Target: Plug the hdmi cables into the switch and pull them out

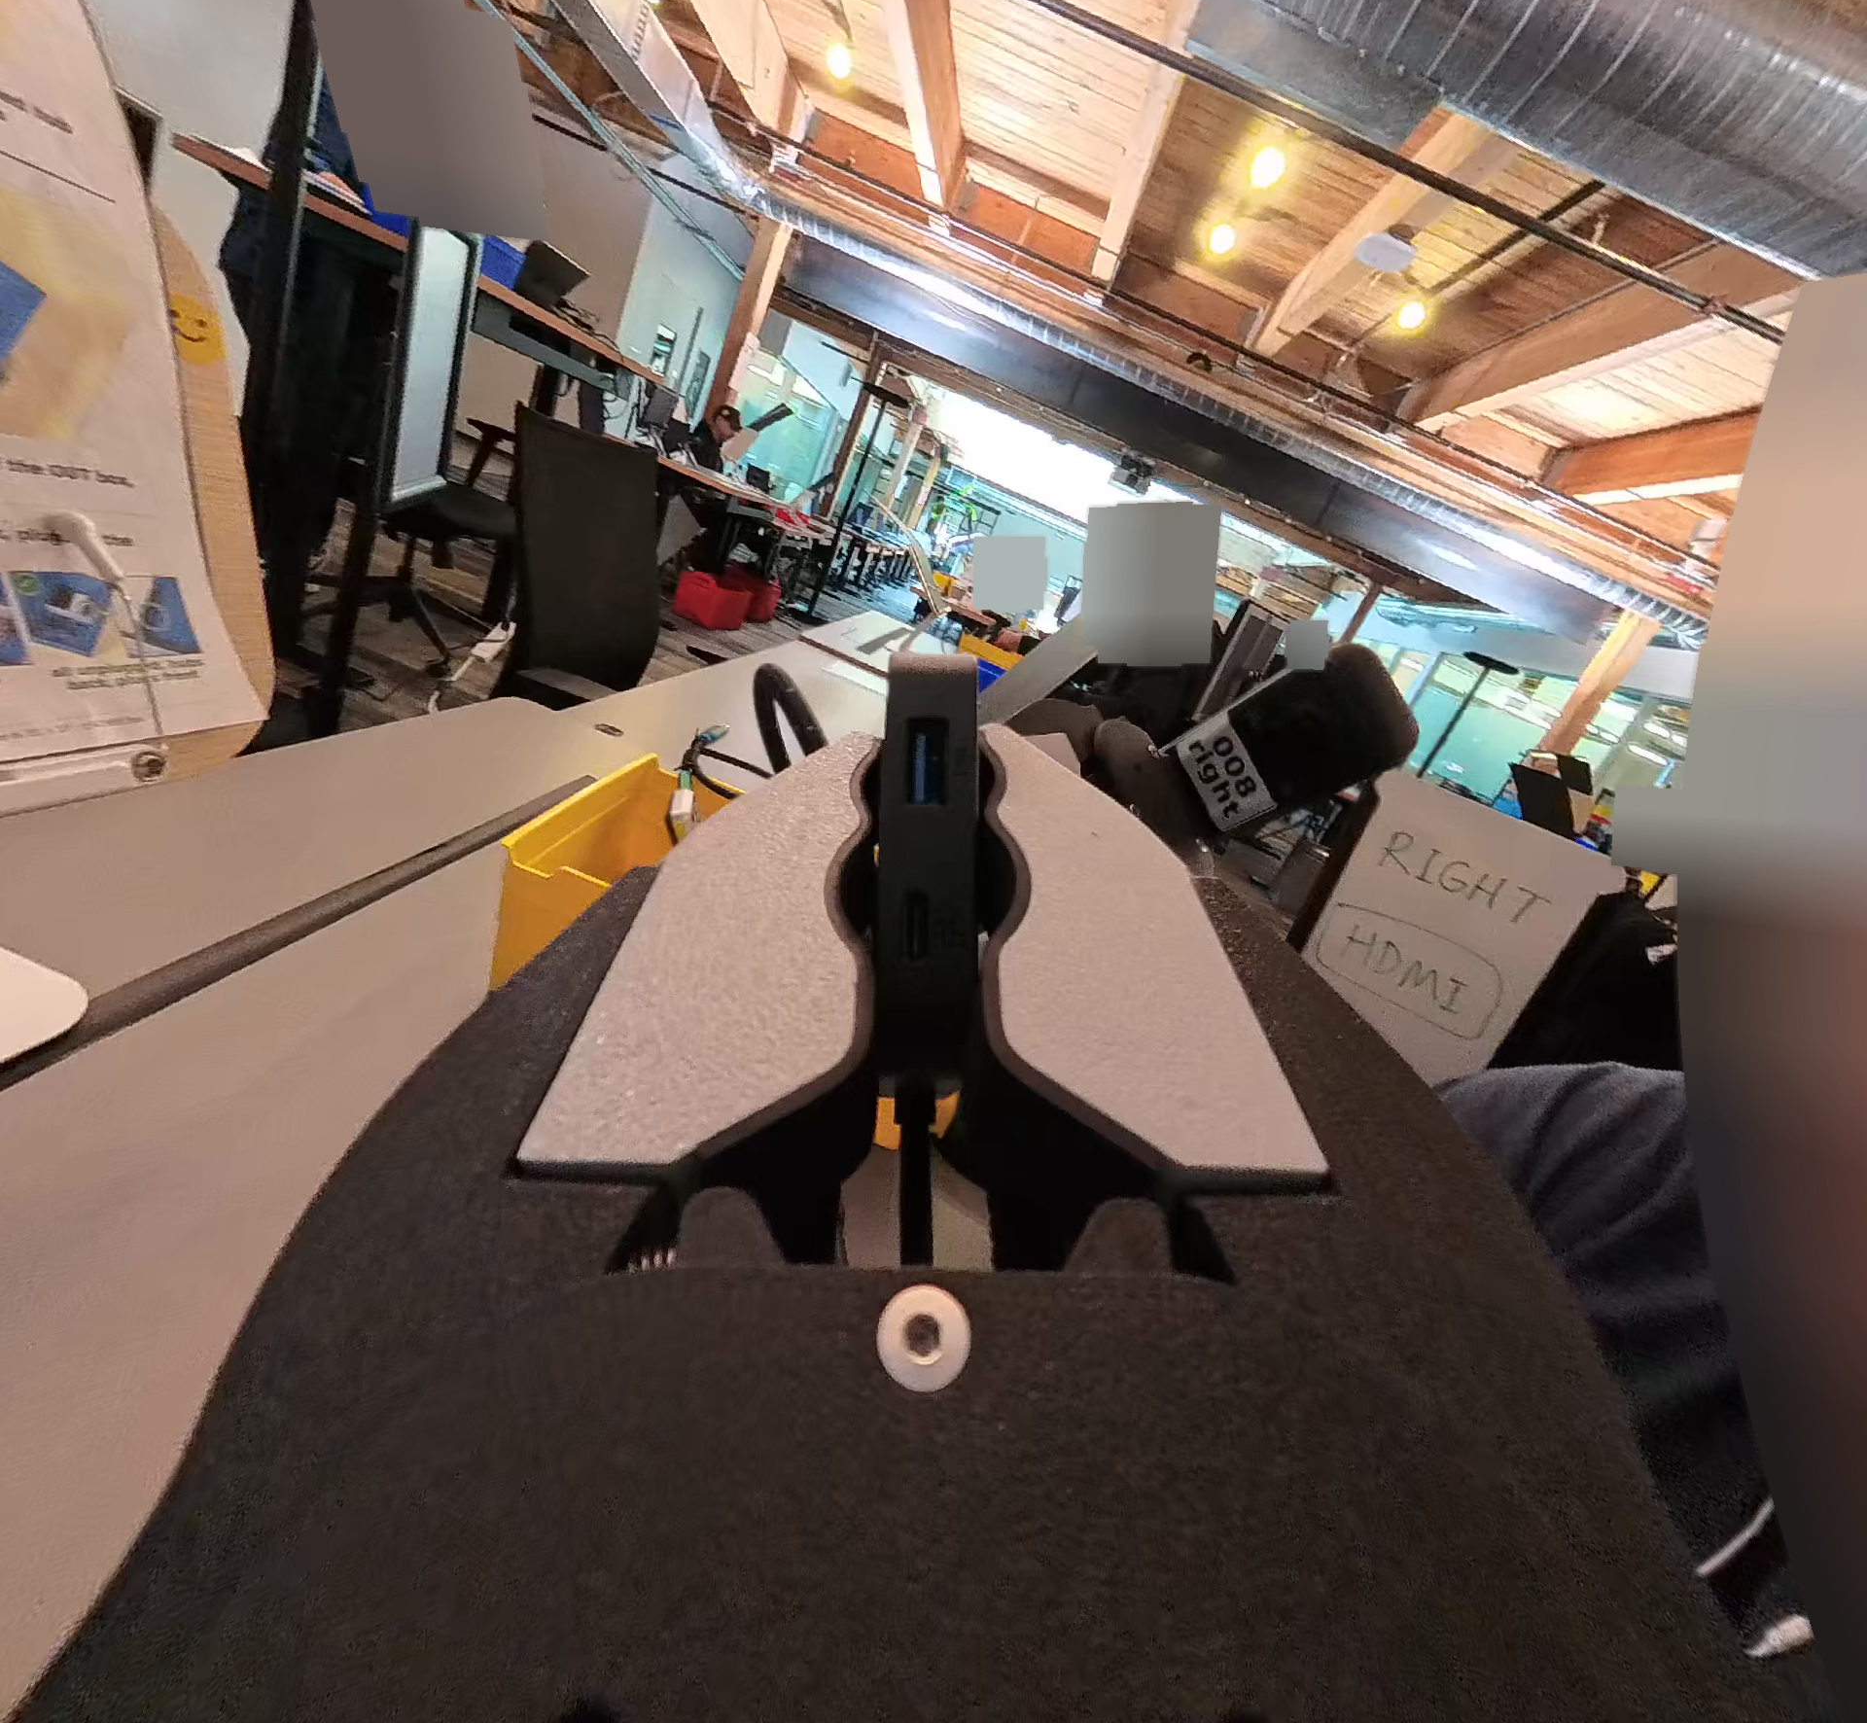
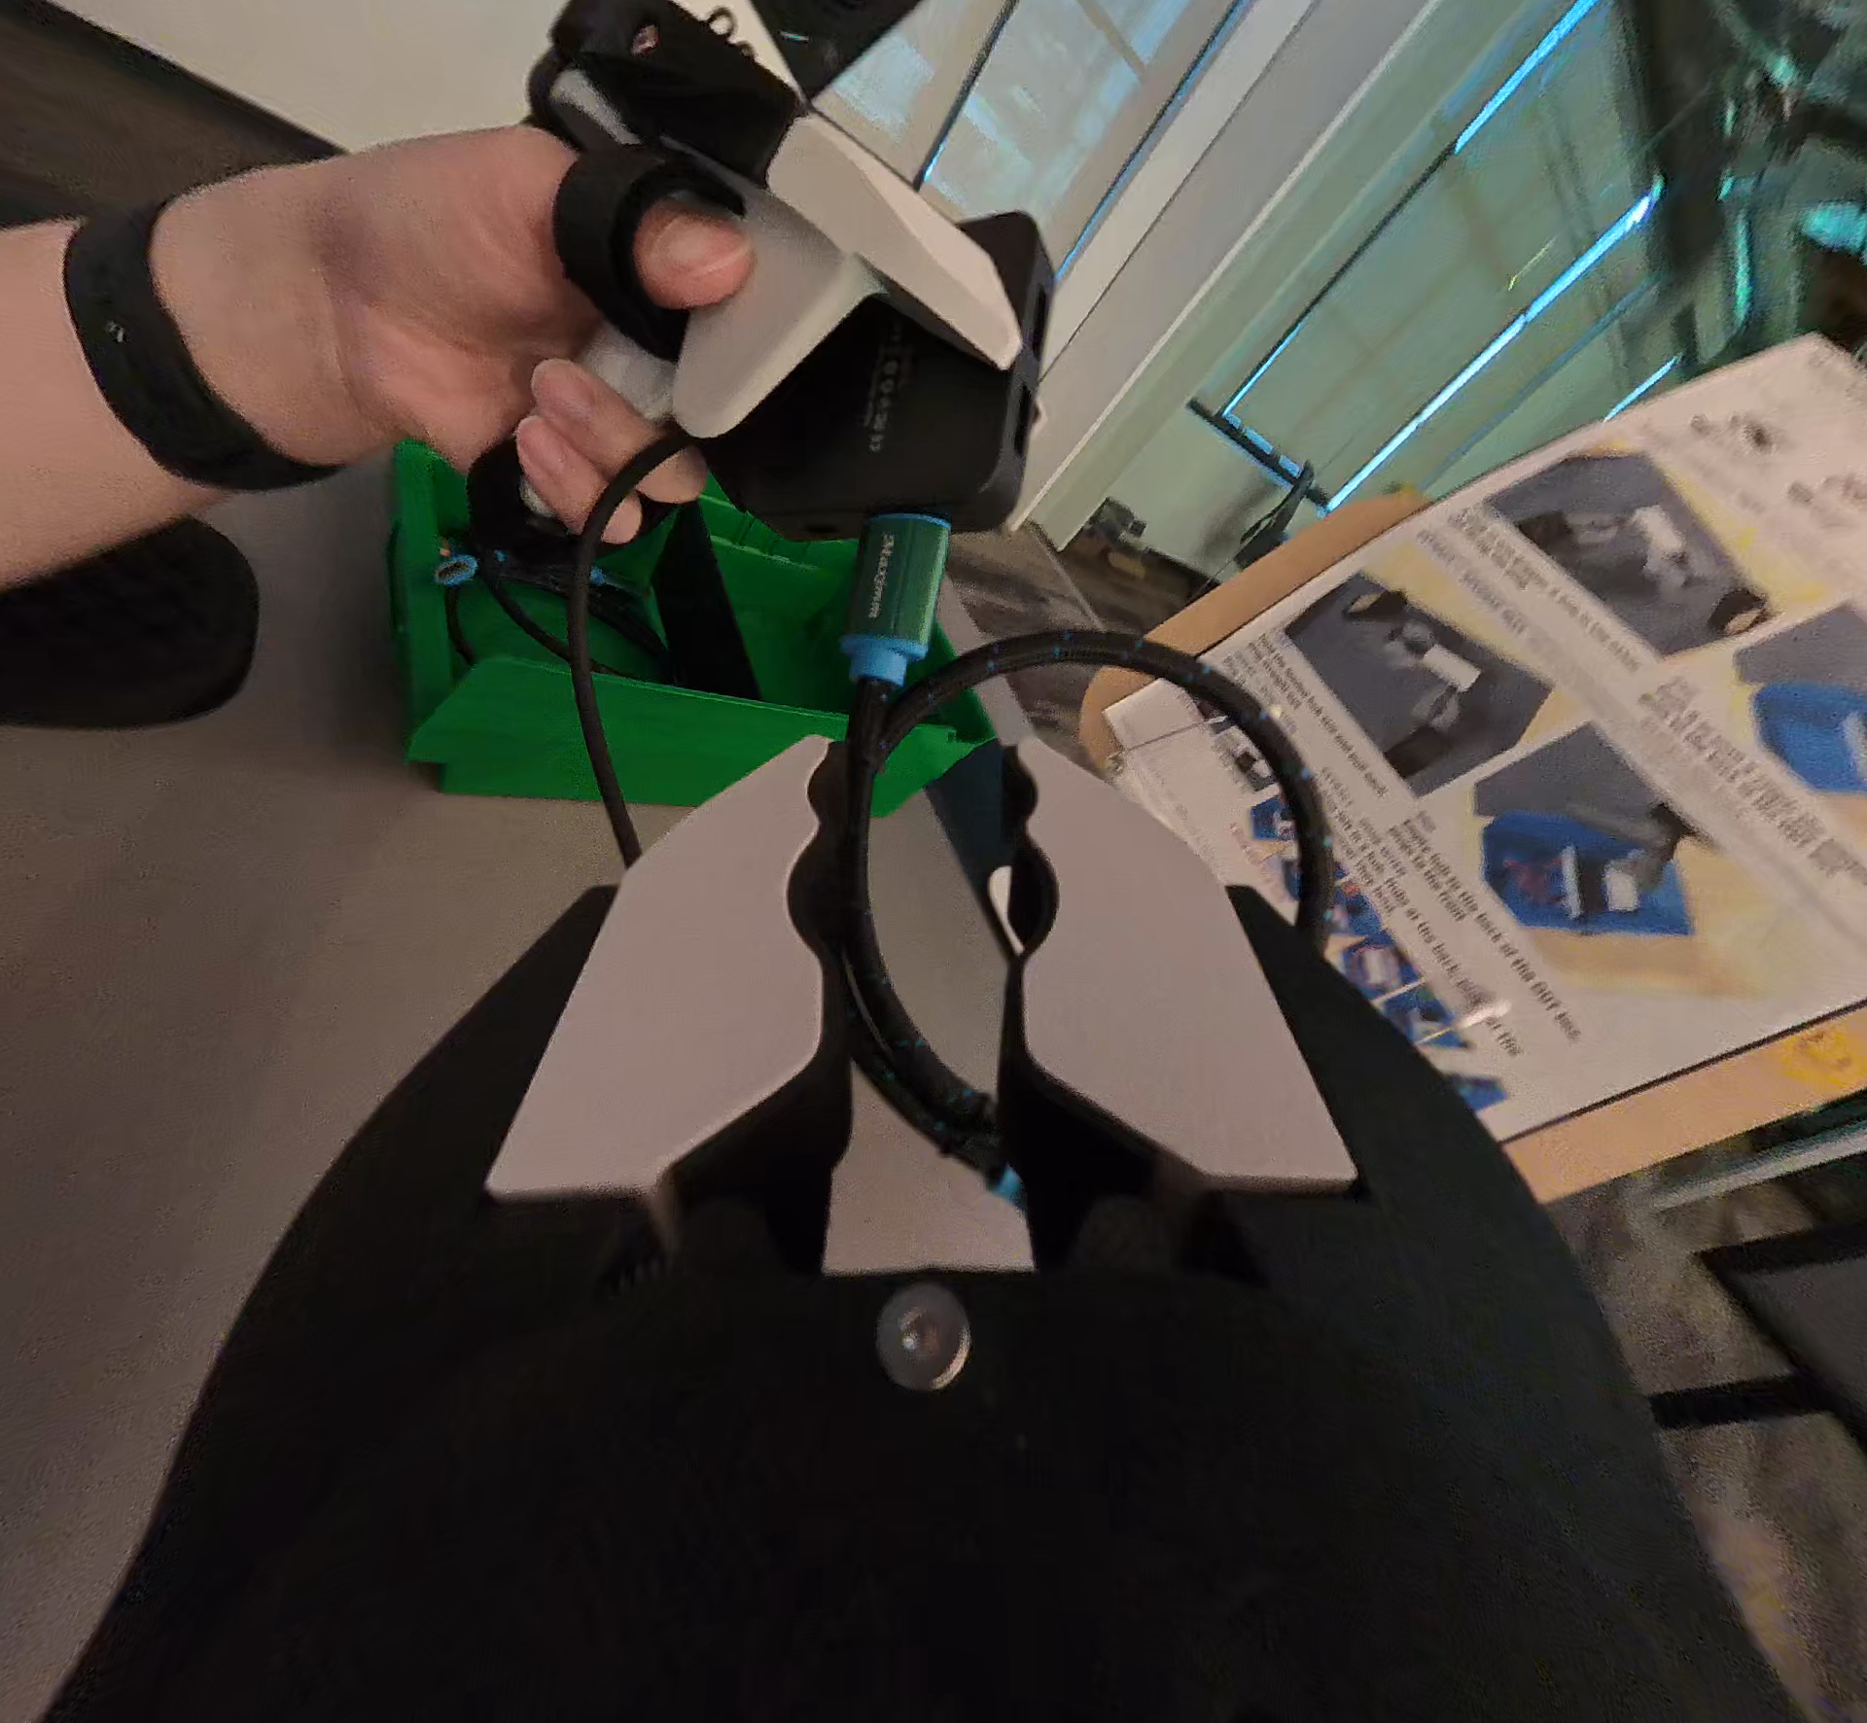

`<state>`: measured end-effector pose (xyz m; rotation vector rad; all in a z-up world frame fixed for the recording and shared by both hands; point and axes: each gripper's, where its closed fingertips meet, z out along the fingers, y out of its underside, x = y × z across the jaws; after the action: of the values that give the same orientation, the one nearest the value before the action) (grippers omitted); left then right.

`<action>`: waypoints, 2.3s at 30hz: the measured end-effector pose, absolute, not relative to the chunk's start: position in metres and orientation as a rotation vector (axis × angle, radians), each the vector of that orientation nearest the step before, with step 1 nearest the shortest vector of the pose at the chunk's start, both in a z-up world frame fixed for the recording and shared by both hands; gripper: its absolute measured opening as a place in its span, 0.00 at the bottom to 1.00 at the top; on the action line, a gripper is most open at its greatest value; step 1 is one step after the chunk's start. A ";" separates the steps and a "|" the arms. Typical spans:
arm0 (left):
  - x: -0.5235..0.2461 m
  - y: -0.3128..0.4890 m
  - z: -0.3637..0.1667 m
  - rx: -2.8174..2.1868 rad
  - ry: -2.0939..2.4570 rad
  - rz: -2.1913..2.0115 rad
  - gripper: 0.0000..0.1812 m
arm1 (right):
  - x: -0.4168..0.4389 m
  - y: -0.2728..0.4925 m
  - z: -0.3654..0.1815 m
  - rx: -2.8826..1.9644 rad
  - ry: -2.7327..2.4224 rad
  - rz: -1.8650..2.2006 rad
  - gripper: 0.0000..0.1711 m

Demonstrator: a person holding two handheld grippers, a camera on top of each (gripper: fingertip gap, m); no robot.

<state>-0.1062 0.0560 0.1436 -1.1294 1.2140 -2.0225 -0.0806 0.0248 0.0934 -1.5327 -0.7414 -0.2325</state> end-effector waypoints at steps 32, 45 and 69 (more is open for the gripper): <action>-0.098 0.080 0.137 -1.180 1.169 -1.809 0.23 | 0.222 -0.088 0.027 -2.267 0.138 -0.614 0.03; -0.096 0.073 0.135 -1.165 1.205 -1.779 0.20 | 0.235 -0.080 -0.080 -2.624 0.228 -0.354 0.04; -0.266 0.277 0.068 -1.848 0.879 -0.318 0.21 | 0.249 -0.172 -0.029 -2.635 0.204 -0.658 0.33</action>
<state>-0.2665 0.2771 0.0684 -1.8482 0.8792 -0.3175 0.2485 -0.1723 -0.0290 -2.6352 0.2040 -0.6577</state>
